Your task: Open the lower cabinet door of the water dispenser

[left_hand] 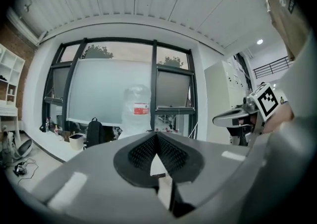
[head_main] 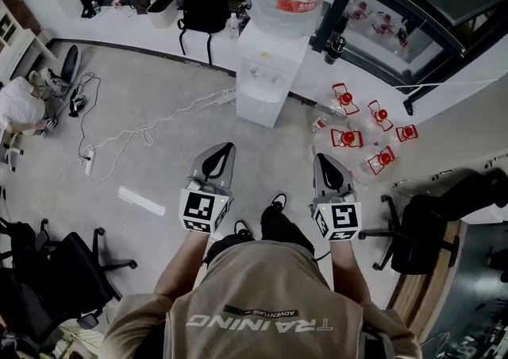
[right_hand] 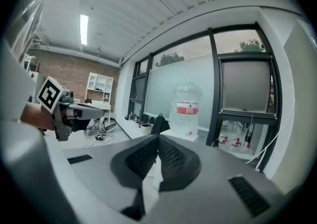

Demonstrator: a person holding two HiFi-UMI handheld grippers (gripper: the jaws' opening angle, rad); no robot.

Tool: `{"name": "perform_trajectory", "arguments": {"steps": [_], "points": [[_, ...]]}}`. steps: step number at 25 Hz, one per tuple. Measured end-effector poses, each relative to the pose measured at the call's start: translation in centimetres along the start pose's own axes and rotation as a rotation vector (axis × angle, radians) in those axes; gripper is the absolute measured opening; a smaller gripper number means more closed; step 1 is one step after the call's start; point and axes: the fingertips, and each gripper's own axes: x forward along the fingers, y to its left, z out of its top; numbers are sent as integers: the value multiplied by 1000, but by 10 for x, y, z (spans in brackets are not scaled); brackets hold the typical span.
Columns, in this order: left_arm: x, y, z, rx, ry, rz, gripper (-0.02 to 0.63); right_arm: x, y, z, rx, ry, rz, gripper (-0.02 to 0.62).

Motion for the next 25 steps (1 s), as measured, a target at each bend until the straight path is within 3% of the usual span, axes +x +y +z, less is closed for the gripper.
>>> {"name": "perform_trajectory", "arguments": {"steps": [10, 20, 25], "points": [[28, 26, -17, -3, 79, 44, 2, 62, -25, -27, 100, 11, 11, 9], [130, 30, -3, 84, 119, 5, 2, 137, -107, -42, 135, 20, 4, 8], [174, 29, 7, 97, 114, 7, 2, 173, -129, -52, 145, 44, 63, 9]]}}
